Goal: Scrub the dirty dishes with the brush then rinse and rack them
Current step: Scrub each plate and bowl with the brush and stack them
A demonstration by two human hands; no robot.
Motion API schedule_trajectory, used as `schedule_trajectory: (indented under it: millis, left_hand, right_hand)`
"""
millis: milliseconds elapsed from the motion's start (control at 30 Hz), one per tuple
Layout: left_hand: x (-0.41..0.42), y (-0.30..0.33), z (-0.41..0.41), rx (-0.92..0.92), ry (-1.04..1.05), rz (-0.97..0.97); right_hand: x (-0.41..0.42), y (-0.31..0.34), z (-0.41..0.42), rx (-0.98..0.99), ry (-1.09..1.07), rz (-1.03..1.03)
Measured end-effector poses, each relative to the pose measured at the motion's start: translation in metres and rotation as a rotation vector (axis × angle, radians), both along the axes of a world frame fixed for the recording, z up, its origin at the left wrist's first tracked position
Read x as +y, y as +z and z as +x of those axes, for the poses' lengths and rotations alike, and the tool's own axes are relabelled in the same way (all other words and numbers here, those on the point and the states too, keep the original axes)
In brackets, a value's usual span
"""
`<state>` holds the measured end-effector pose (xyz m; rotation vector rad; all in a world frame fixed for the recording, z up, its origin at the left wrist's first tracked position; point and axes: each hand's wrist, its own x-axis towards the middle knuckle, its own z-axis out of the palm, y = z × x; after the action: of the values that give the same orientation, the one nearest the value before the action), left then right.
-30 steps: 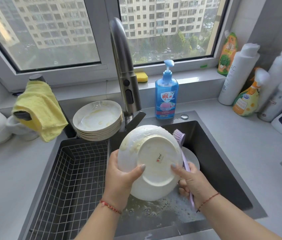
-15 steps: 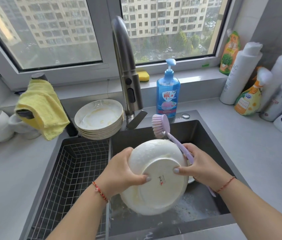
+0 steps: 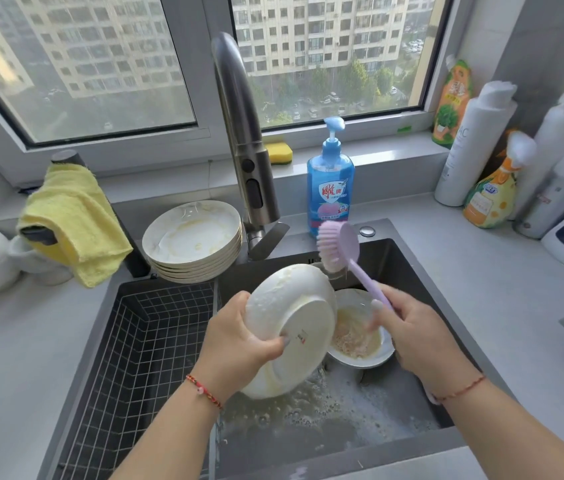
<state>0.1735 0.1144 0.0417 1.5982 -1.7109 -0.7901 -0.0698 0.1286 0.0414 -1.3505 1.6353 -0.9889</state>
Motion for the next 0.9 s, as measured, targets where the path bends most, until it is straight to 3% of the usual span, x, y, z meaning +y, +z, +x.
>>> schedule_trajectory:
  millis: [133, 233, 333, 400, 467, 600, 767, 900]
  left_hand:
    - [-0.004, -0.004, 0.003, -0.012, 0.059, -0.022]
    - [-0.004, -0.007, -0.002, -0.042, 0.057, -0.041]
    - [-0.006, -0.006, -0.008, -0.049, 0.099, -0.029]
    - [-0.009, -0.004, -0.011, -0.159, 0.063, -0.084]
    - [-0.008, -0.006, -0.011, -0.191, 0.053, -0.106]
    - [-0.003, -0.009, -0.001, -0.002, 0.133, -0.032]
    - [-0.001, -0.005, 0.005, 0.043, 0.121, -0.065]
    - [0.000, -0.007, 0.004, -0.013, 0.077, -0.055]
  right_hand:
    - [0.012, -0.011, 0.006, -0.114, 0.006, 0.201]
    - [0.015, 0.008, 0.018, -0.050, 0.080, 0.096]
    - [0.028, 0.042, 0.036, 0.187, 0.310, -0.033]
    - [0.040, 0.053, 0.048, 0.420, 0.455, -0.030]
    - [0.043, 0.057, 0.052, 0.528, 0.481, -0.033]
    - [0.017, 0.040, 0.025, 0.322, 0.236, 0.091]
    - [0.015, 0.001, 0.002, 0.053, 0.103, 0.484]
    - [0.014, 0.019, 0.010, 0.013, 0.095, 0.333]
